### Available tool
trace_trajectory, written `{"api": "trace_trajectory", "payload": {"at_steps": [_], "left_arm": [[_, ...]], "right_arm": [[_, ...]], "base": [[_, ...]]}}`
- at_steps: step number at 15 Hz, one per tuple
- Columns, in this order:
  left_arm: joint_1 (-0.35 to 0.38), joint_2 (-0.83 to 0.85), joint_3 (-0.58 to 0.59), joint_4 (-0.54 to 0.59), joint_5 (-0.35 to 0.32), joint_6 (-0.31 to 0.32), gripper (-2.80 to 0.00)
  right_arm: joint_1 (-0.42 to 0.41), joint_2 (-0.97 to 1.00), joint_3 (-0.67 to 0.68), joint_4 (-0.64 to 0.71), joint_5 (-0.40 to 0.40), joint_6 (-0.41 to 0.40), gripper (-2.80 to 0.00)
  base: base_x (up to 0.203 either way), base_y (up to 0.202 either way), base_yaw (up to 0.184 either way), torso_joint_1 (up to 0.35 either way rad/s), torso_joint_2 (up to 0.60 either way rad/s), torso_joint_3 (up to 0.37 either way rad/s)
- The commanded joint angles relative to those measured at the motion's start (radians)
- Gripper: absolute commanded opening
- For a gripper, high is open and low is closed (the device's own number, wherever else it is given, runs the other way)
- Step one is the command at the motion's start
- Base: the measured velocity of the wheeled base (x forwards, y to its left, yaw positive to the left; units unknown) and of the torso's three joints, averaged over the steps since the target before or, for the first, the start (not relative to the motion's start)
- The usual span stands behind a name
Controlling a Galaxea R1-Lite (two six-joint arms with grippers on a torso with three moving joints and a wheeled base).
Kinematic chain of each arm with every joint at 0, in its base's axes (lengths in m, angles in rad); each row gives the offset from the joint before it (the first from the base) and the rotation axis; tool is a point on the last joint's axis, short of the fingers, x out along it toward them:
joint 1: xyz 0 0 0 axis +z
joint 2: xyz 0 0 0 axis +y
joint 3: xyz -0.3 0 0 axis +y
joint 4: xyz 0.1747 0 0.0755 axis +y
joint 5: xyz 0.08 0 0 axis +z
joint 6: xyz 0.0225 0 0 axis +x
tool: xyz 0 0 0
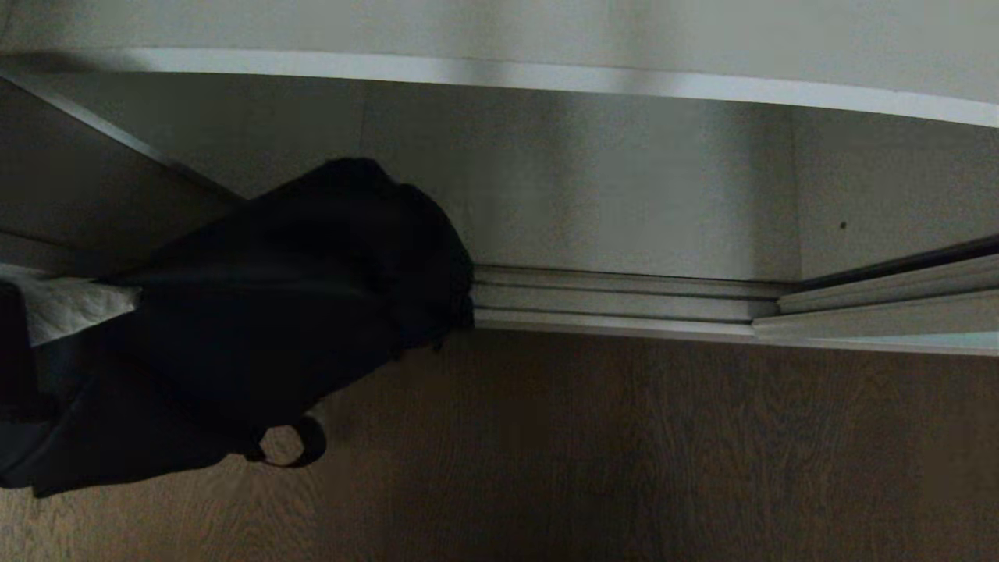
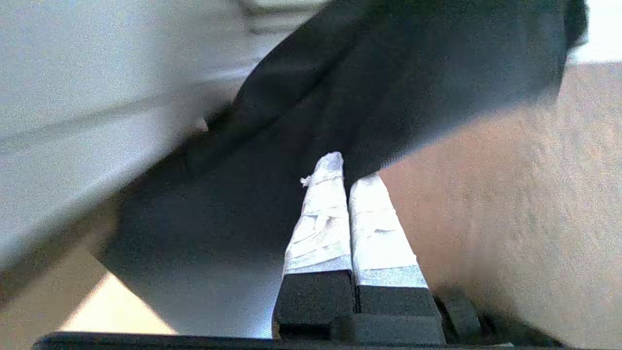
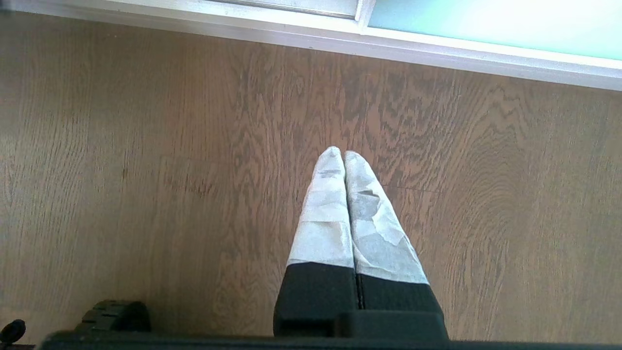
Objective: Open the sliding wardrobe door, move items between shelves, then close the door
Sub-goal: Place the bag on the higher shelf
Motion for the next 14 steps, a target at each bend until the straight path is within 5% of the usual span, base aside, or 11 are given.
{"api": "trace_trajectory", "payload": {"at_steps": [1, 6, 14], "left_arm": [[0.116, -0.047, -0.026, 0.005, -0.055, 0.025, -2.8], [0.388, -0.132, -0.036, 0.025, -0.275, 0.086, -2.8], [0.462, -0.188, -0.057, 0.208, -0.469, 0.072, -2.8]], "right_arm": [[0.0, -0.001, 0.0, -0.001, 0.0, 0.0, -2.8], [0.0, -0.001, 0.0, -0.001, 0.0, 0.0, -2.8], [0.0, -0.001, 0.0, -0.001, 0.0, 0.0, -2.8]], "base": [[0.0, 0.0, 0.0, 0.0, 0.0, 0.0], [0.0, 0.0, 0.0, 0.0, 0.0, 0.0], [0.0, 0.0, 0.0, 0.0, 0.0, 0.0]]}}
